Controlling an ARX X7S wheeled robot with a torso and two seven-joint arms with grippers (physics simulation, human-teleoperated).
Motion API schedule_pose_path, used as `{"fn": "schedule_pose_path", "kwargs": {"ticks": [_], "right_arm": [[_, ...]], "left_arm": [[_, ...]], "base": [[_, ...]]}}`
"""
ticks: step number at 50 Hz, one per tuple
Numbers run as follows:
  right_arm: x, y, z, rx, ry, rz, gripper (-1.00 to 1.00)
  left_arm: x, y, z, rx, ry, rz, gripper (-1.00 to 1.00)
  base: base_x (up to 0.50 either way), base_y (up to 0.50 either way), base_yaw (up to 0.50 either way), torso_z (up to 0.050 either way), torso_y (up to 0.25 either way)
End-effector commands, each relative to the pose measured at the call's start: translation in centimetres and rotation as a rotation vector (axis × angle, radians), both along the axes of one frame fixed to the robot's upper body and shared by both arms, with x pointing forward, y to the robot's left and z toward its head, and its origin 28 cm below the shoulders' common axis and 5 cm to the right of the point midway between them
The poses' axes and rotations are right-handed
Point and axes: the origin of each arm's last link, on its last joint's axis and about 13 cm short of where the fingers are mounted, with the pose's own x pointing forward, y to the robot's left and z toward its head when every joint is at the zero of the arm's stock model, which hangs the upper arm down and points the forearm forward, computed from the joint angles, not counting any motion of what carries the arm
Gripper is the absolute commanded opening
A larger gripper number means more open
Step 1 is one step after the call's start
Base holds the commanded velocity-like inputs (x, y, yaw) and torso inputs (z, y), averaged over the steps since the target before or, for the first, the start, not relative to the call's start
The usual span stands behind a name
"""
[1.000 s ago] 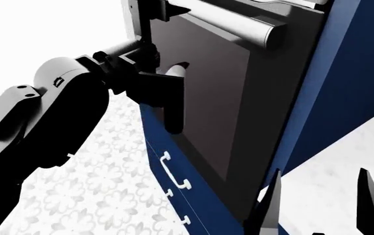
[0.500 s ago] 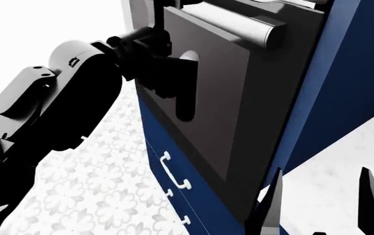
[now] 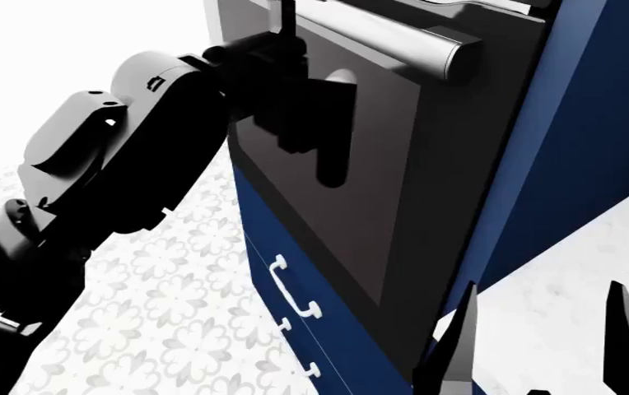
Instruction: Open the oven door
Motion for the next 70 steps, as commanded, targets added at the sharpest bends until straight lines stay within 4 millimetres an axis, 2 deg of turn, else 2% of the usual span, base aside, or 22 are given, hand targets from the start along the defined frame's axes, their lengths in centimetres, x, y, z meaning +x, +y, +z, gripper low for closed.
{"fn": "schedule_pose_path", "kwargs": {"ticks": [1, 9, 29, 48, 59, 60, 70], "right_arm": [[0.0, -0.1, 0.0, 0.004, 0.001, 0.000, 1.00], [0.0, -0.1, 0.1, 0.005, 0.001, -0.001, 1.00], [0.2, -0.1, 0.1, 0.006, 0.000, -0.003, 1.00], [0.2, -0.2, 0.1, 0.005, -0.002, -0.003, 1.00], [0.1, -0.2, 0.2, 0.007, -0.004, -0.006, 1.00], [0.1, -0.2, 0.2, 0.008, -0.005, -0.005, 1.00], [0.1, -0.2, 0.2, 0.009, -0.003, -0.004, 1.00]], "left_arm": [[0.5, -0.9, 0.1, -0.002, 0.015, -0.019, 1.00], [0.7, -1.0, 0.6, -0.022, 0.017, -0.028, 1.00], [1.3, -1.4, -0.1, -0.015, 0.032, -0.095, 1.00], [1.4, -1.9, 0.1, -0.078, -0.009, -0.135, 1.00], [2.0, -2.2, -0.7, -0.081, -0.009, -0.158, 1.00], [2.1, -2.3, -0.8, -0.093, -0.025, -0.178, -1.00], [2.3, -2.3, -1.0, -0.114, -0.049, -0.214, -1.00]], "base": [[0.00, 0.00, 0.00, 0.000, 0.000], [0.00, 0.00, 0.00, 0.000, 0.000], [0.00, 0.00, 0.00, 0.000, 0.000], [0.00, 0.00, 0.00, 0.000, 0.000], [0.00, 0.00, 0.00, 0.000, 0.000], [0.00, 0.00, 0.00, 0.000, 0.000], [0.00, 0.00, 0.00, 0.000, 0.000]]}}
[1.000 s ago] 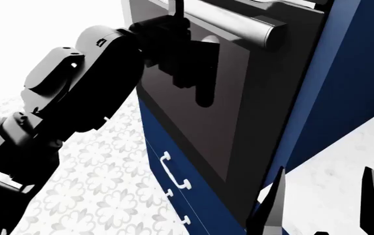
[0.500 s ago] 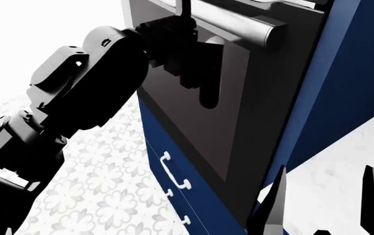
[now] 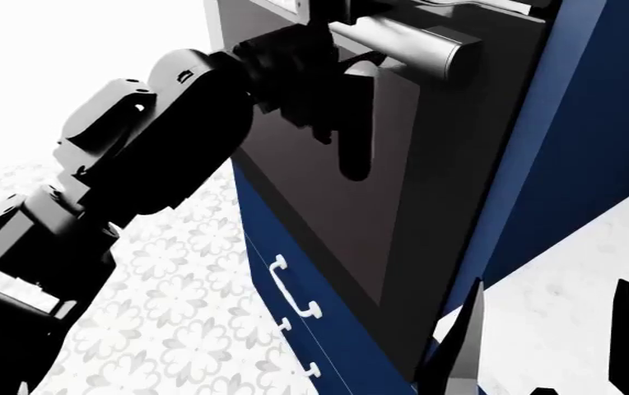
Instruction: Open the oven door
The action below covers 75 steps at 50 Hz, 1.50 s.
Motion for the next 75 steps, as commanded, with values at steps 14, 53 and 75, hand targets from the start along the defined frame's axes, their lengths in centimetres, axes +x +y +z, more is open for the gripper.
{"fn": "schedule_pose_path", "kwargs": {"ticks": [14, 53, 75], "right_arm": [[0.0, 0.0, 0.0, 0.002, 0.000, 0.000, 1.00], [0.0, 0.1, 0.1, -0.001, -0.003, -0.001, 1.00], [0.1, 0.1, 0.0, 0.000, -0.001, 0.000, 1.00]], "left_arm": [[0.2, -0.6, -0.6, -0.024, -0.002, -0.052, -1.00], [-3.4, 3.2, -1.2, -0.105, -0.062, -0.027, -1.00], [-4.9, 4.8, -2.7, -0.153, -0.107, 0.021, -1.00]], "base": [[0.00, 0.00, 0.00, 0.000, 0.000], [0.00, 0.00, 0.00, 0.000, 0.000], [0.00, 0.00, 0.00, 0.000, 0.001]]}}
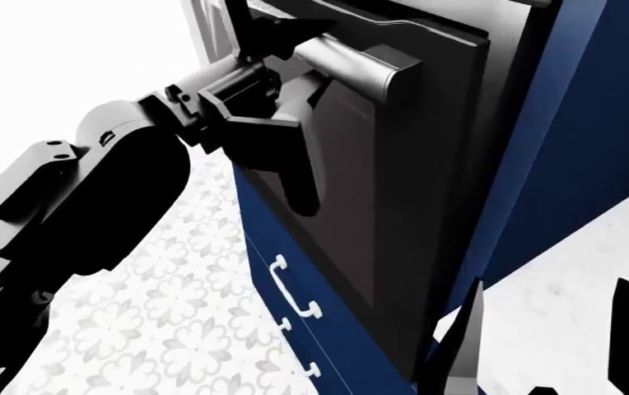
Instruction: Open the oven door
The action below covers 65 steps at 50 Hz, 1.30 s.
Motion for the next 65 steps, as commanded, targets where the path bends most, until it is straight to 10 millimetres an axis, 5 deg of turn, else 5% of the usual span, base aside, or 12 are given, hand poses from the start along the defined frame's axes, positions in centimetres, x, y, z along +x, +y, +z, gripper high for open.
{"fn": "schedule_pose_path", "kwargs": {"ticks": [1, 33, 65], "right_arm": [[0.0, 0.0, 0.0, 0.000, 0.001, 0.001, 1.00], [0.0, 0.1, 0.0, -0.003, 0.000, 0.000, 1.00], [-0.1, 0.0, 0.1, 0.002, -0.001, -0.008, 1.00]], "left_arm": [[-1.3, 0.4, -0.3, -0.054, -0.032, -0.014, -1.00], [-5.4, 3.9, -2.0, -0.051, -0.030, 0.042, -1.00], [-9.8, 6.2, -6.1, -0.121, -0.036, 0.076, -1.00]], "base": [[0.00, 0.00, 0.00, 0.000, 0.000], [0.00, 0.00, 0.00, 0.000, 0.002], [0.00, 0.00, 0.00, 0.000, 0.001]]}}
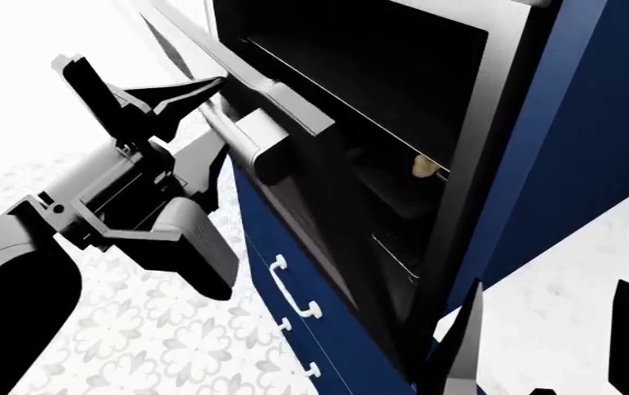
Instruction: Open the oven door
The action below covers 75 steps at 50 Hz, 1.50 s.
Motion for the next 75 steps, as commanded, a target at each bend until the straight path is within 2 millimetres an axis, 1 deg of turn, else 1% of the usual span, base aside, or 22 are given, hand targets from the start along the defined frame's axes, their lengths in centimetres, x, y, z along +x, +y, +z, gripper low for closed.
{"fn": "schedule_pose_path", "kwargs": {"ticks": [1, 10, 24, 40, 52, 58, 75], "right_arm": [[0.0, 0.0, 0.1, 0.005, 0.000, -0.003, 1.00], [0.1, 0.0, 0.1, 0.008, 0.007, -0.007, 1.00], [0.0, 0.1, 0.2, 0.016, 0.008, -0.002, 1.00], [0.1, 0.1, 0.1, 0.013, 0.007, -0.001, 1.00], [0.0, 0.1, 0.2, 0.013, 0.004, 0.000, 1.00], [0.0, 0.2, 0.2, 0.009, 0.006, 0.000, 1.00], [0.0, 0.2, 0.2, 0.009, 0.006, 0.000, 1.00]], "left_arm": [[-2.5, -0.5, -1.8, -0.068, 0.009, -0.091, -1.00], [-3.4, 0.0, -2.9, -0.146, -0.008, -0.109, -1.00], [-4.3, 0.5, -4.3, -0.199, 0.005, -0.112, -1.00], [-5.0, 1.1, -5.3, -0.124, 0.068, -0.056, -1.00], [-5.0, 1.4, -6.5, -0.123, 0.095, -0.013, -1.00], [-5.7, 1.7, -7.2, -0.133, 0.108, -0.005, -1.00], [-5.9, 1.8, -7.3, -0.135, 0.109, -0.005, -1.00]], "base": [[0.00, 0.00, 0.00, 0.000, 0.000], [0.00, 0.00, 0.00, 0.000, 0.002], [0.00, 0.00, 0.00, 0.000, 0.002], [0.00, 0.00, 0.00, 0.000, 0.002], [0.00, 0.00, 0.00, 0.000, 0.000], [0.00, 0.00, 0.00, 0.000, 0.000], [0.00, 0.00, 0.00, -0.001, 0.000]]}}
